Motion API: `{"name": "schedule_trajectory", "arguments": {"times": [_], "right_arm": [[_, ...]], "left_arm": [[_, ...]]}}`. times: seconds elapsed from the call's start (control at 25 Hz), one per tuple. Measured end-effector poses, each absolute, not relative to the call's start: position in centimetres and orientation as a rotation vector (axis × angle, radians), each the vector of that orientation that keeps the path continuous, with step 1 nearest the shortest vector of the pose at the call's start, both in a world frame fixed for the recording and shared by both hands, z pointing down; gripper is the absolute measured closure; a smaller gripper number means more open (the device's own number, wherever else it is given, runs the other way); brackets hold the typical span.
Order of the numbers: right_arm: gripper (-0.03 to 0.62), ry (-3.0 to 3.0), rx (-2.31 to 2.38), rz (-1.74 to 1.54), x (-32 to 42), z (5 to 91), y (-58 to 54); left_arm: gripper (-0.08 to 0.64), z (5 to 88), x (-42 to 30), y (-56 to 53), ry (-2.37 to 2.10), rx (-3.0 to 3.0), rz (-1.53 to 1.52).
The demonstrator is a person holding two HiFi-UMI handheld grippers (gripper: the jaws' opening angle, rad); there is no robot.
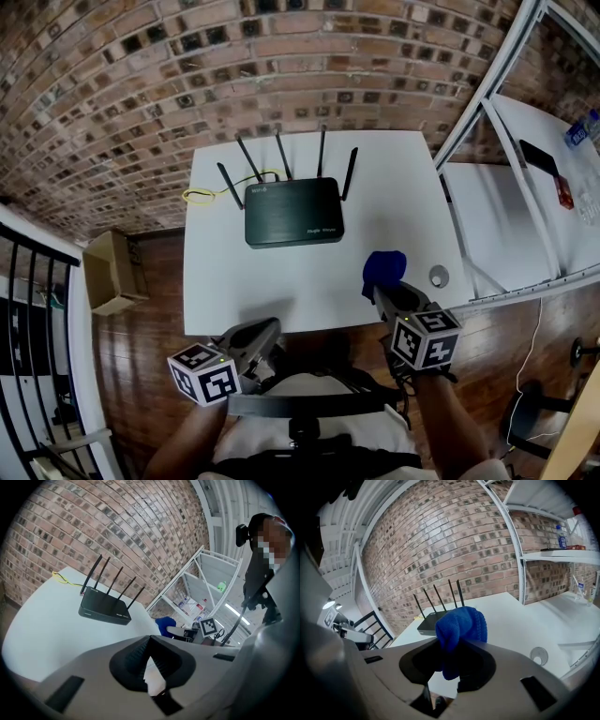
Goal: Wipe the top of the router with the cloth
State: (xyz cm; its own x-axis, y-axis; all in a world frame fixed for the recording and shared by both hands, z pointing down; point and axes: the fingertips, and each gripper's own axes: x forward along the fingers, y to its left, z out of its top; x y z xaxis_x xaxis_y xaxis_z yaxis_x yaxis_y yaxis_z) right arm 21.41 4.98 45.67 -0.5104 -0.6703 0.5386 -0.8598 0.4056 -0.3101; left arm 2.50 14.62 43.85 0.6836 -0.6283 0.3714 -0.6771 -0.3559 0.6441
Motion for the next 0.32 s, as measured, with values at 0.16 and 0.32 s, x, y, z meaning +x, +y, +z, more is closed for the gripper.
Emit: {"name": "schedule_trajectory", "arguments": {"times": [0.16,0.32], "right_arm": [[0.489,-2.334,1.328,0.811,21.56,45.85,5.13],[0.489,-2.331,1.333,0.813,21.63,45.91,5.07]], "left_arm": [[0.531,43.92,2.61,14.57,-0.996,2.081,0.081],[0.531,43.82,2.49,14.43,-0.997,2.084,0.080]]}}
